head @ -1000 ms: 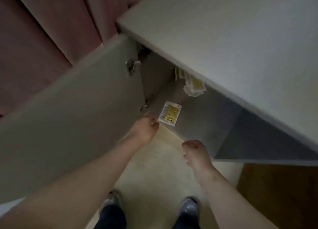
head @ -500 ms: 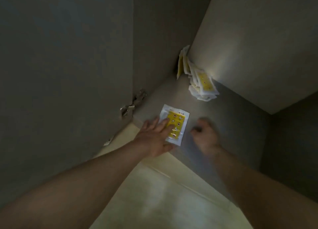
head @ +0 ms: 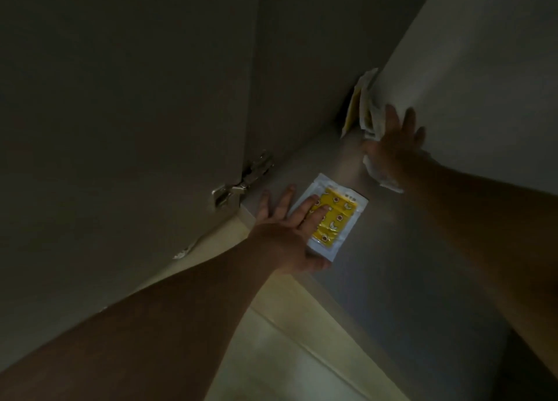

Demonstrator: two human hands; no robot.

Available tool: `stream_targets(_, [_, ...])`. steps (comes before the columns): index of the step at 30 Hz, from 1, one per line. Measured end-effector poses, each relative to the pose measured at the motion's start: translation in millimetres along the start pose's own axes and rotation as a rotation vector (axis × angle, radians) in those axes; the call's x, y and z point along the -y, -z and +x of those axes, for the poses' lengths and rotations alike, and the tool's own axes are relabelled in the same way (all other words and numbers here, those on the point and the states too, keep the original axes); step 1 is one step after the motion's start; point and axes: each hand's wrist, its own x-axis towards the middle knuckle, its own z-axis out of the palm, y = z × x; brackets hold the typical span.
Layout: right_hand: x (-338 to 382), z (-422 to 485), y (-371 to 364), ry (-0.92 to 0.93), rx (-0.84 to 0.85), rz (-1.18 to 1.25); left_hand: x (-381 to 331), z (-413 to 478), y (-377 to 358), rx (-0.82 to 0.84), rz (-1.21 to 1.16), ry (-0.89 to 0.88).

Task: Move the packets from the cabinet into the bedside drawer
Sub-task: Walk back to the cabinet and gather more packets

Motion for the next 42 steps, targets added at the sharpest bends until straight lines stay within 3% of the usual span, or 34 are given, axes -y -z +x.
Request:
stream_targets(2, [2.2,16.1,6.5,0.071,0.08,-0.116,-0.7,3.0,-0.1,-0.016,-0.021,0.0])
stream_targets(6, [-7.3,24.6,-24.5,0.109,0.303,-0.096,-0.6,10.4,-7.5,-0.036,-0.036,0.006])
stream_targets(10, [-20.0,6.3,-57.0,0.31,0.325,-0.287,12.4,9.0,-14.3,-0.03,-0.039,0.033])
stream_targets(21, [-54.9,-117.4,-59.9,0.293,0.366,-0.193,28.5,-33.4,-31.9,-0.034,0.033,0.091])
stream_targets(26, [-61.9,-187.0,-58.8,0.381,0.417,-0.164,6.1,-42.4,-32.4,-0.083,-0.096,0.199])
stream_targets(30, [-58.9,-216.8,-53.9,0.486,0.435,-0.024,-10.9,-48.4,-35.3,-0.089,-0.157,0.17])
stream_targets(32, [-61.4,-221.0,-48.2,0.51,0.275,0.259,-19.7,-52.5,-39.4,-0.084,-0.143,0.153])
stream_targets(34, [-66.0,-212.2,-39.1,0.39,0.021,0.527,-28.6,-56.2,-41.2,-0.092,-0.109,0.141])
stream_targets(36, [-67.6,-190.9,-26.6,0.253,-0.128,0.466,-36.8,-58.7,-40.1,-0.125,-0.034,0.118])
stream_targets(39, [-63.4,-148.7,-10.3,0.135,0.04,0.093,-49.8,-60.7,-38.1,-0.13,0.051,0.012])
stream_targets(42, [-57.1,-115.9,-8.9,0.086,0.258,-0.016,-55.6,-56.9,-37.2,-0.049,0.14,-0.044])
